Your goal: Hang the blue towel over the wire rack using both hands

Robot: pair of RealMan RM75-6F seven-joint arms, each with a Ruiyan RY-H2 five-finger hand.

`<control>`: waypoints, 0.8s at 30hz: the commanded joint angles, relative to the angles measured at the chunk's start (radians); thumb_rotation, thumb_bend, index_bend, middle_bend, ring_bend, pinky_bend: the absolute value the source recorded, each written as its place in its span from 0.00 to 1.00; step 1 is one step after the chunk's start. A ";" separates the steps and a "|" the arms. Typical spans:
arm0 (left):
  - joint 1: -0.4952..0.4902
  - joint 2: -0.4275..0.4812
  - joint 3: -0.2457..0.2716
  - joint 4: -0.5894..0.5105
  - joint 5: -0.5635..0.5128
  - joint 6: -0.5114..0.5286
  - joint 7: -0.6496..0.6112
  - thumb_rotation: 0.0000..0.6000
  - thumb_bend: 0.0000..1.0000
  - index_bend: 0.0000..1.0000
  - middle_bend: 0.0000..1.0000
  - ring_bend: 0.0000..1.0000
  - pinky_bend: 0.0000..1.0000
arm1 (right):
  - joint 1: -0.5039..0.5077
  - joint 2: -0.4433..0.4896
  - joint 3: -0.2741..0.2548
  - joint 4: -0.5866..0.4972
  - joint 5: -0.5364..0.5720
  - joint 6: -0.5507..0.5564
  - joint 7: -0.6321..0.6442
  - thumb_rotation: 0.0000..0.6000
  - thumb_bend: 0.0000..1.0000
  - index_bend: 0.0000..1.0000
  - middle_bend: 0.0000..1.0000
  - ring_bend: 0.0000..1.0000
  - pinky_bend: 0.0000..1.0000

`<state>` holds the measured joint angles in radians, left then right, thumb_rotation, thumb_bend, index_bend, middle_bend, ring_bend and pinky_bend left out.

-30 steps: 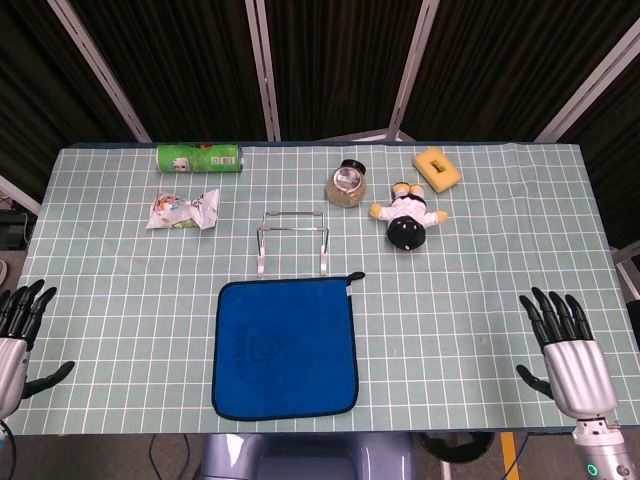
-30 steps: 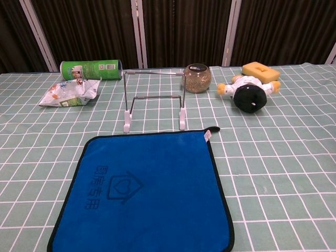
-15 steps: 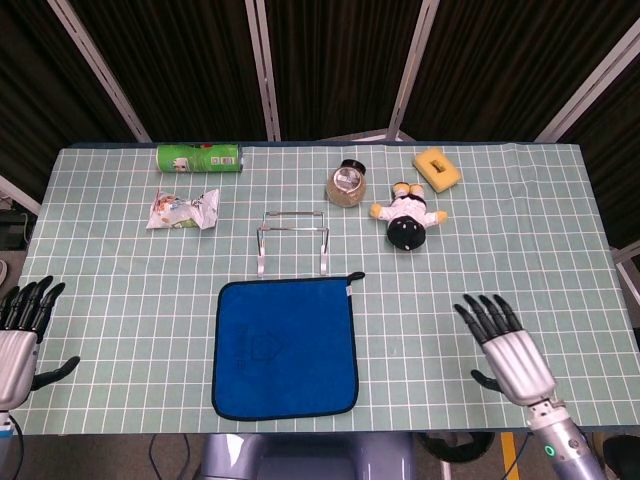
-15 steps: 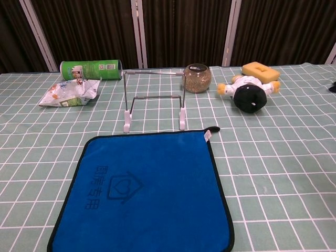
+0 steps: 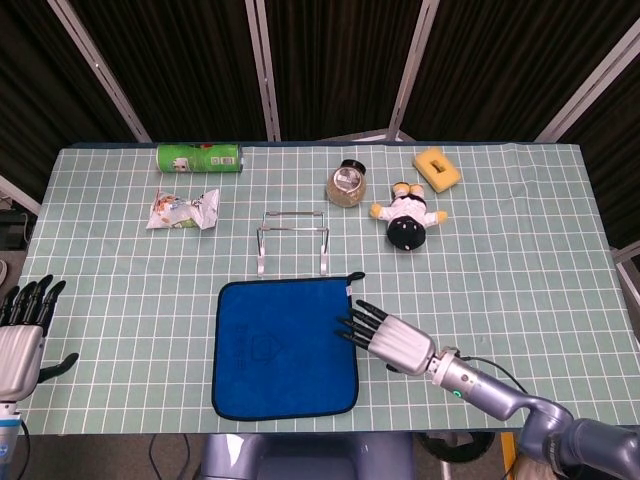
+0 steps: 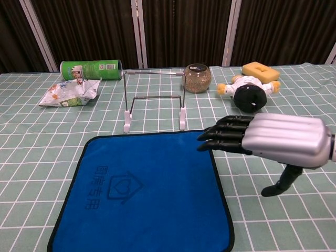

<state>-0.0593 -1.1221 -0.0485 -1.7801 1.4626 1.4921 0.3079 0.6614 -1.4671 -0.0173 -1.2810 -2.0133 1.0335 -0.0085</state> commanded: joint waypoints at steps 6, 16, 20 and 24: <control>-0.011 -0.006 -0.008 0.011 -0.020 -0.011 0.004 1.00 0.00 0.00 0.00 0.00 0.00 | 0.085 -0.113 -0.018 0.134 -0.037 0.009 -0.003 1.00 0.00 0.00 0.00 0.00 0.00; -0.016 -0.010 -0.004 0.006 -0.022 -0.014 0.017 1.00 0.00 0.00 0.00 0.00 0.00 | 0.111 -0.169 -0.022 0.196 0.014 0.029 -0.026 1.00 0.00 0.00 0.00 0.00 0.00; -0.018 -0.012 -0.001 0.004 -0.021 -0.015 0.024 1.00 0.00 0.00 0.00 0.00 0.00 | 0.124 -0.167 -0.030 0.202 0.028 0.020 -0.053 1.00 0.00 0.01 0.00 0.00 0.00; -0.019 -0.014 0.000 0.005 -0.024 -0.015 0.026 1.00 0.00 0.00 0.00 0.00 0.00 | 0.134 -0.172 -0.039 0.218 0.039 0.013 -0.072 1.00 0.00 0.01 0.00 0.00 0.00</control>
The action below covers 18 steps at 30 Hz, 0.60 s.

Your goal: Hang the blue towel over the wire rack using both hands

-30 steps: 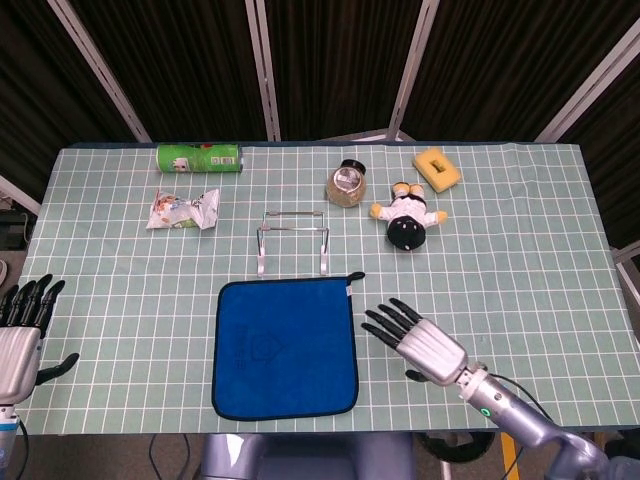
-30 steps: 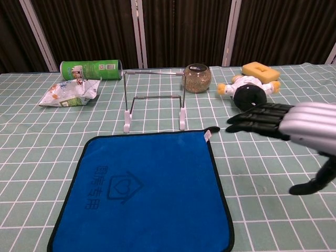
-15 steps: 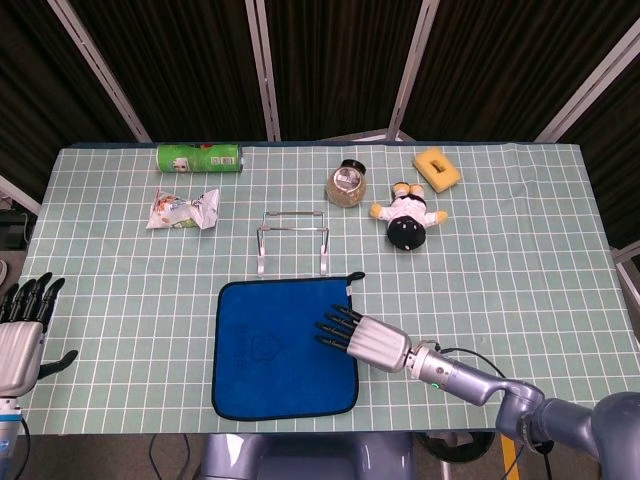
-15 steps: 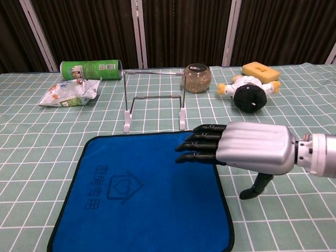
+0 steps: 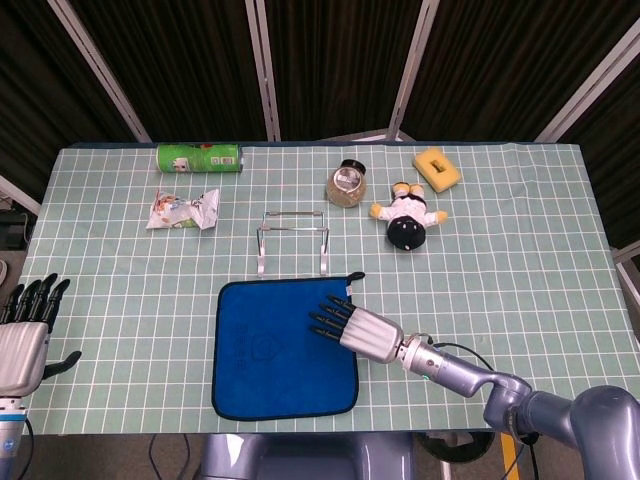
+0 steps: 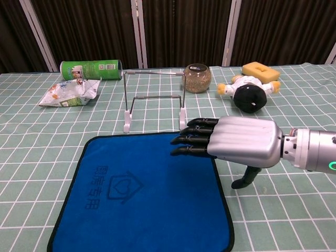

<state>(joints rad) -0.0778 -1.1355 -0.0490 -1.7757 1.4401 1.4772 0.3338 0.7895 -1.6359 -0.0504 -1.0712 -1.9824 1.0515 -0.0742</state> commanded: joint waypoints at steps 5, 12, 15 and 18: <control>-0.002 -0.001 0.001 0.000 -0.004 -0.002 0.000 1.00 0.00 0.00 0.00 0.00 0.00 | 0.017 -0.020 -0.010 0.023 0.027 -0.006 -0.008 1.00 0.00 0.02 0.00 0.00 0.00; -0.005 -0.002 0.002 0.003 -0.008 -0.006 0.001 1.00 0.00 0.00 0.00 0.00 0.00 | 0.029 -0.043 -0.008 0.035 0.046 0.001 -0.019 1.00 0.00 0.02 0.00 0.00 0.00; -0.006 -0.002 0.002 0.003 -0.010 -0.007 0.001 1.00 0.00 0.00 0.00 0.00 0.00 | 0.032 -0.055 -0.006 0.042 0.059 -0.001 -0.020 1.00 0.00 0.02 0.00 0.00 0.00; -0.007 -0.003 0.002 0.004 -0.011 -0.008 0.003 1.00 0.00 0.00 0.00 0.00 0.00 | 0.038 -0.064 -0.007 0.047 0.066 -0.005 -0.021 1.00 0.00 0.03 0.00 0.00 0.00</control>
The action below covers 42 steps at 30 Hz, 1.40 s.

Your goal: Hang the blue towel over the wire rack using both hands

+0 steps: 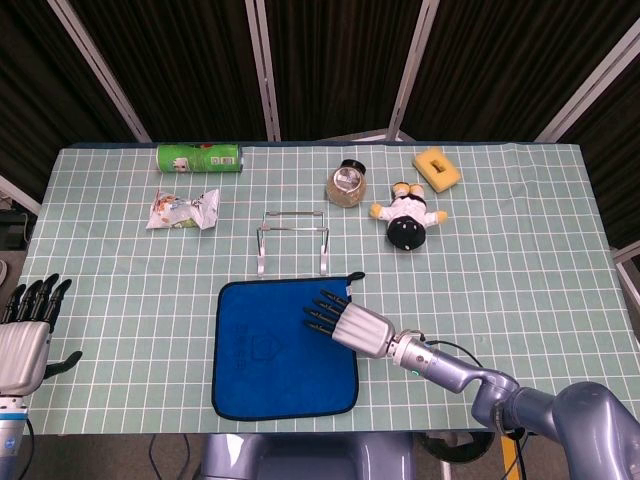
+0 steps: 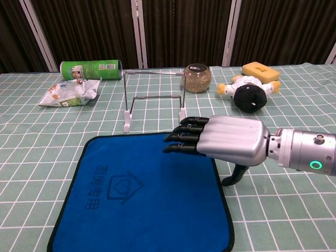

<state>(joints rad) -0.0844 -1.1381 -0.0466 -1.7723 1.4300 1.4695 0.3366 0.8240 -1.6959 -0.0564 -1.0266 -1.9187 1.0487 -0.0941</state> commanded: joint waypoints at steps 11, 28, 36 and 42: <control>-0.003 -0.001 0.001 0.000 -0.006 -0.002 0.002 1.00 0.00 0.00 0.00 0.00 0.00 | 0.019 -0.041 0.013 0.016 0.041 0.018 0.026 1.00 0.00 0.04 0.00 0.00 0.00; -0.007 -0.001 0.003 0.001 -0.012 -0.007 0.001 1.00 0.00 0.00 0.00 0.00 0.00 | 0.032 -0.064 -0.021 0.033 0.044 0.052 0.071 1.00 0.32 0.34 0.01 0.00 0.00; -0.009 -0.005 0.005 0.003 -0.013 -0.009 0.006 1.00 0.00 0.00 0.00 0.00 0.00 | 0.033 -0.081 -0.032 0.063 0.044 0.076 0.098 1.00 0.35 0.60 0.03 0.00 0.00; -0.048 -0.033 0.008 0.051 0.020 -0.056 0.003 1.00 0.00 0.00 0.00 0.00 0.00 | 0.039 -0.082 -0.035 0.060 0.050 0.076 0.112 1.00 0.37 0.65 0.03 0.00 0.00</control>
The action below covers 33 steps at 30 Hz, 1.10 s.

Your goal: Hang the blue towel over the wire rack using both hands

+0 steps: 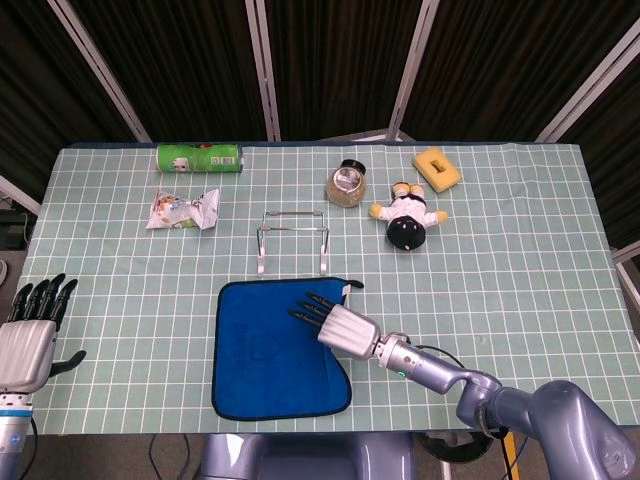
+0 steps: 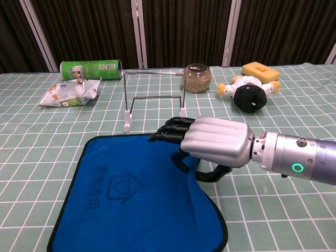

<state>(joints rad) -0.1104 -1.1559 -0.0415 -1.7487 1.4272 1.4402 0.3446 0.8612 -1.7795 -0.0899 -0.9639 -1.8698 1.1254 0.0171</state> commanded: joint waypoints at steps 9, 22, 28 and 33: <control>-0.232 -0.119 0.075 0.285 0.334 -0.207 -0.174 1.00 0.04 0.14 0.00 0.00 0.00 | 0.008 0.021 0.008 -0.043 0.017 -0.008 -0.031 1.00 0.37 0.65 0.03 0.00 0.00; -0.376 -0.289 0.109 0.551 0.482 -0.252 -0.179 1.00 0.20 0.34 0.00 0.00 0.00 | 0.005 0.044 0.015 -0.080 0.047 -0.031 -0.068 1.00 0.37 0.67 0.03 0.00 0.00; -0.400 -0.355 0.126 0.623 0.498 -0.241 -0.196 1.00 0.20 0.36 0.00 0.00 0.00 | 0.003 0.049 0.013 -0.090 0.046 -0.029 -0.087 1.00 0.37 0.67 0.03 0.00 0.00; -0.408 -0.378 0.134 0.635 0.494 -0.245 -0.163 1.00 0.20 0.36 0.00 0.00 0.00 | 0.002 0.052 0.016 -0.099 0.050 -0.029 -0.098 1.00 0.37 0.68 0.03 0.00 0.00</control>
<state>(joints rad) -0.5160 -1.5289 0.0900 -1.1161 1.9233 1.1955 0.1754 0.8628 -1.7285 -0.0745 -1.0619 -1.8204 1.0971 -0.0799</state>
